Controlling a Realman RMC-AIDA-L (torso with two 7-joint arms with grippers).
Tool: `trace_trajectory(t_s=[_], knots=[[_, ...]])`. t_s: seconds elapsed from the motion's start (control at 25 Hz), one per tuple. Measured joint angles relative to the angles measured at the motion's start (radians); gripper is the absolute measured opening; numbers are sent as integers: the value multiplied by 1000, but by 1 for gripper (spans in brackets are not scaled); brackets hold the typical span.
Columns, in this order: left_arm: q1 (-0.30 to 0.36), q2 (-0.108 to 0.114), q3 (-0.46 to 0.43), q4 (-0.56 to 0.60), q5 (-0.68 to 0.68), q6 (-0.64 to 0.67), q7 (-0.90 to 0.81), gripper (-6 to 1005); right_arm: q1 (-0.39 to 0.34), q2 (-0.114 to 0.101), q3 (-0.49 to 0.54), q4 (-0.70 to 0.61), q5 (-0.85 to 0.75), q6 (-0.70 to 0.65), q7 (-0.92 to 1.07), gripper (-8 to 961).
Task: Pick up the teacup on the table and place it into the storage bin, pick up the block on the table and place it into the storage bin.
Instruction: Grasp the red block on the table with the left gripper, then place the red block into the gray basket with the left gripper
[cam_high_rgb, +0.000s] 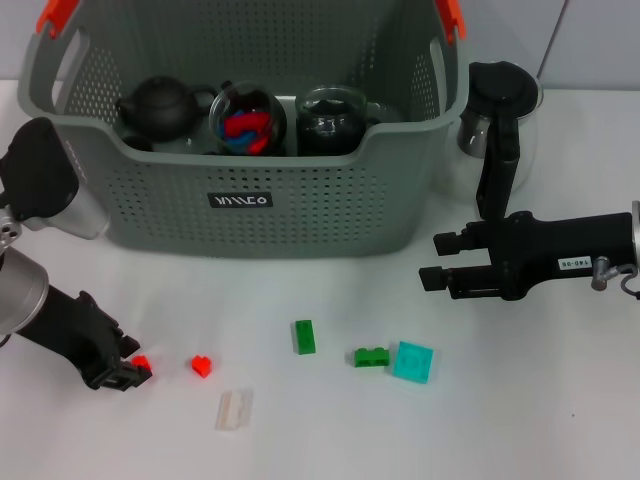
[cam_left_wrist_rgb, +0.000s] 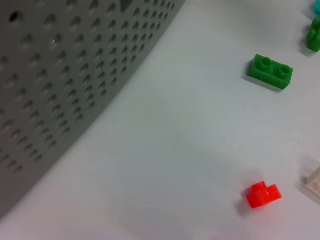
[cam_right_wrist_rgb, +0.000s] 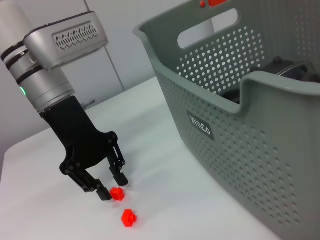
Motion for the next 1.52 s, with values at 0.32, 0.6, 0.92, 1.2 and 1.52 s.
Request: trace_trajectory(t_s=[0.32,0.6,0.92,1.2,1.52], knots=[[0,0,8,-6,6,-14,-3,372,-2,0,0,0,0,0,0,641],[0,0,15,-6,11,-14,-11,346,-3,0,0,0,0,0,0,642],[-15,2,28,-25,22,-3,-27,301,-3,0,0,2,0,0,0,643],[-19,5,29,-31,30,-2,-41,170,-3,0,0,4,0,-2,0,643],[-39,15,-42,16,-25,110,-44,150,-5,0,3,5,0,-7,0,644]])
